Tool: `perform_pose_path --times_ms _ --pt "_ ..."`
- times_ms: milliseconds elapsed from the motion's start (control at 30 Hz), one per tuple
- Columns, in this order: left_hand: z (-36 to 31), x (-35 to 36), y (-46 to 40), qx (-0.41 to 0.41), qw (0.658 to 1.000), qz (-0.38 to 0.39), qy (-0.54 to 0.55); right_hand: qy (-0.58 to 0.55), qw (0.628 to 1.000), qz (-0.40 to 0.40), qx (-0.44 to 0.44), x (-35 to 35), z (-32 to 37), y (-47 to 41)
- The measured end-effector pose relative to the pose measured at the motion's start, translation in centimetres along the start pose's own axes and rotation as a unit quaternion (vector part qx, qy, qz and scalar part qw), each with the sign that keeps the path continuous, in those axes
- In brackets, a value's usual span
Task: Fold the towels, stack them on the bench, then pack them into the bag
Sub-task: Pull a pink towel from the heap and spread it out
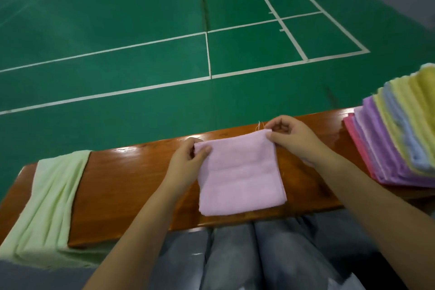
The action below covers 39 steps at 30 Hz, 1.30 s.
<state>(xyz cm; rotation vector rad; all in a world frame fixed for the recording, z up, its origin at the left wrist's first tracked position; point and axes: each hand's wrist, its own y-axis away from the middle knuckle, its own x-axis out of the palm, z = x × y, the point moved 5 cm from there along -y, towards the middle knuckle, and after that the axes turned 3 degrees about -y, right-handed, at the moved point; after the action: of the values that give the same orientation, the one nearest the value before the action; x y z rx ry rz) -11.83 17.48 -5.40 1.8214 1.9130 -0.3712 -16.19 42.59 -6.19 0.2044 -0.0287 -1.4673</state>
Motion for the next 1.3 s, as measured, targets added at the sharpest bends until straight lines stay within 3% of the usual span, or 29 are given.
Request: perform_pose_path --times_ms 267,367,467,600,800,933,1133,1300 --pt "2.8 1.8 -5.6 -0.057 0.994 -0.048 -0.084 0.151 0.987 -0.047 0.026 1.5 -3.7 -4.8" --pt "3.0 1.3 -4.6 -0.072 0.986 -0.085 -0.124 0.2 0.972 -0.125 0.001 1.2 -2.5 -3.3" --pt "3.6 0.6 -1.7 -0.165 0.976 -0.079 -0.119 0.207 0.963 -0.172 0.016 0.7 -1.3 -0.2" --pt "4.2 1.5 2.7 -0.239 0.965 -0.012 -0.109 0.218 0.96 -0.095 0.147 1.4 -3.4 4.4" --pt "2.9 2.4 3.9 -0.244 0.959 0.037 -0.14 0.232 0.954 -0.056 0.183 2.0 -3.8 7.0" --pt "2.5 3.2 5.1 -0.279 0.958 0.052 -0.029 0.084 0.959 -0.066 0.261 1.3 -4.5 8.0" --pt "1.4 4.2 6.6 -0.375 0.901 0.081 0.205 -0.05 0.935 -0.007 0.351 0.0 -4.4 8.8" --pt "-1.8 4.7 7.0 -0.359 0.871 0.089 0.325 -0.15 0.932 -0.013 0.33 -2.0 -2.9 10.3"
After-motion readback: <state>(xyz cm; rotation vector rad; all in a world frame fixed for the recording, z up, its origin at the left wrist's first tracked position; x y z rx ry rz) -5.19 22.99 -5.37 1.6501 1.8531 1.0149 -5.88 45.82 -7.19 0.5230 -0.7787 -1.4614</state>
